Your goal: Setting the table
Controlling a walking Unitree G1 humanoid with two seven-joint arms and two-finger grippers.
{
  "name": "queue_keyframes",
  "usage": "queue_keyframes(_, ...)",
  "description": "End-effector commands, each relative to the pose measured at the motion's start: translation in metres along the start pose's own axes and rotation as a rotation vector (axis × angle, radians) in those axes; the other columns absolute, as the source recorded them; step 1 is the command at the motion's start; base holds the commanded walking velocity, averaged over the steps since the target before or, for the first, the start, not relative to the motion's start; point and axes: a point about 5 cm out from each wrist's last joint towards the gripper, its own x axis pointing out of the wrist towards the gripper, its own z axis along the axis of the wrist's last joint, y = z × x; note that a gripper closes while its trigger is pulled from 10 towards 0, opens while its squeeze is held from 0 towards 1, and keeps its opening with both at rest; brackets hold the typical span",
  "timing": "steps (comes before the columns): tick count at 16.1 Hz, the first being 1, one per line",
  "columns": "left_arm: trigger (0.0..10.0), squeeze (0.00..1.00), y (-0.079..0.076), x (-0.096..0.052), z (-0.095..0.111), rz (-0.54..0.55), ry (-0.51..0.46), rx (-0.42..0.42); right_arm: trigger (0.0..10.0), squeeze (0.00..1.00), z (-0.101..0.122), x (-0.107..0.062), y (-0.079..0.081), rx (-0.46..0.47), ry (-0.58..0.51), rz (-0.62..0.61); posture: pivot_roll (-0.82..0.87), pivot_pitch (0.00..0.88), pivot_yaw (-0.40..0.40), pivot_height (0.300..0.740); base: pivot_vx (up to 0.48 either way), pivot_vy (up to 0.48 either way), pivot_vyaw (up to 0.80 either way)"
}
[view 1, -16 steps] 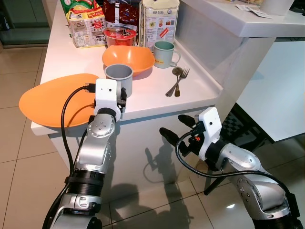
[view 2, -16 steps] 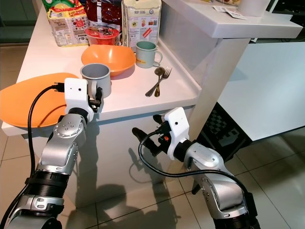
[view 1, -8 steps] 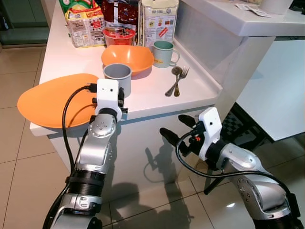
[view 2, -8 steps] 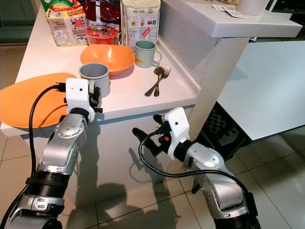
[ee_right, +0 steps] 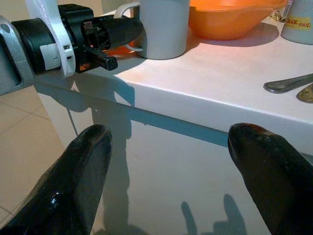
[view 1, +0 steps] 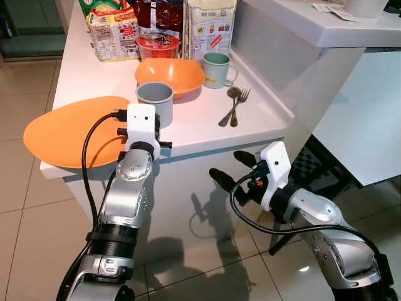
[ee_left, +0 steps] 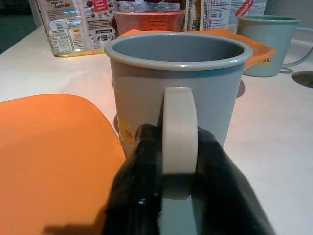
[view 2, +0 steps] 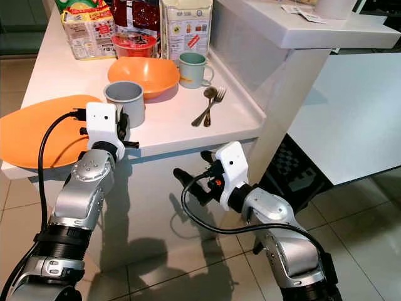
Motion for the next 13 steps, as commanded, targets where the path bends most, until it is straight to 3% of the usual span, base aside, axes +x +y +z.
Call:
queue_keyframes(1,0.0,0.00,-0.004,0.002,0.010,-0.026,-0.035,-0.006,10.0,0.00,-0.004,-0.003,-0.003,0.002,0.014,-0.005,0.01,0.000,-0.066,0.740,0.000,0.000,0.00)
queue_keyframes(5,0.0,0.00,-0.003,-0.008,0.029,-0.100,-0.146,-0.027,10.0,0.00,0.000,-0.001,-0.004,-0.010,-0.008,-0.017,0.02,0.000,-0.061,0.740,0.000,0.000,0.00)
queue_keyframes(8,0.0,0.00,0.009,-0.029,0.048,-0.150,-0.274,-0.084,10.0,0.00,0.009,-0.001,-0.004,-0.021,-0.038,-0.025,0.02,0.000,-0.055,0.740,0.000,0.000,0.00)
queue_keyframes(9,0.0,0.00,0.016,-0.044,0.057,-0.185,-0.352,-0.116,10.0,0.00,0.012,0.000,-0.004,-0.017,-0.058,-0.028,0.04,0.000,-0.050,0.740,0.000,0.000,0.00)
queue_keyframes(10,0.0,0.00,0.019,-0.051,0.062,-0.192,-0.389,-0.127,10.0,0.00,0.014,0.000,-0.004,-0.016,-0.070,-0.035,0.04,0.000,-0.050,0.740,0.000,0.000,0.00)
queue_keyframes(11,6.1,0.00,0.023,-0.060,0.062,-0.211,-0.388,-0.148,10.0,0.00,0.020,-0.002,-0.008,-0.044,-0.113,-0.106,0.04,0.000,-0.051,0.740,0.000,0.000,0.00)
queue_keyframes(12,10.0,0.00,0.026,-0.061,0.056,-0.203,-0.365,-0.113,10.0,0.00,0.024,-0.003,-0.013,-0.083,-0.137,-0.178,0.04,0.000,-0.051,0.740,0.000,0.000,0.00)
queue_keyframes(13,10.0,0.00,0.029,-0.062,0.051,-0.173,-0.354,-0.072,10.0,0.00,0.024,-0.003,-0.017,-0.110,-0.136,-0.239,0.04,0.000,-0.044,0.740,0.000,0.000,0.00)
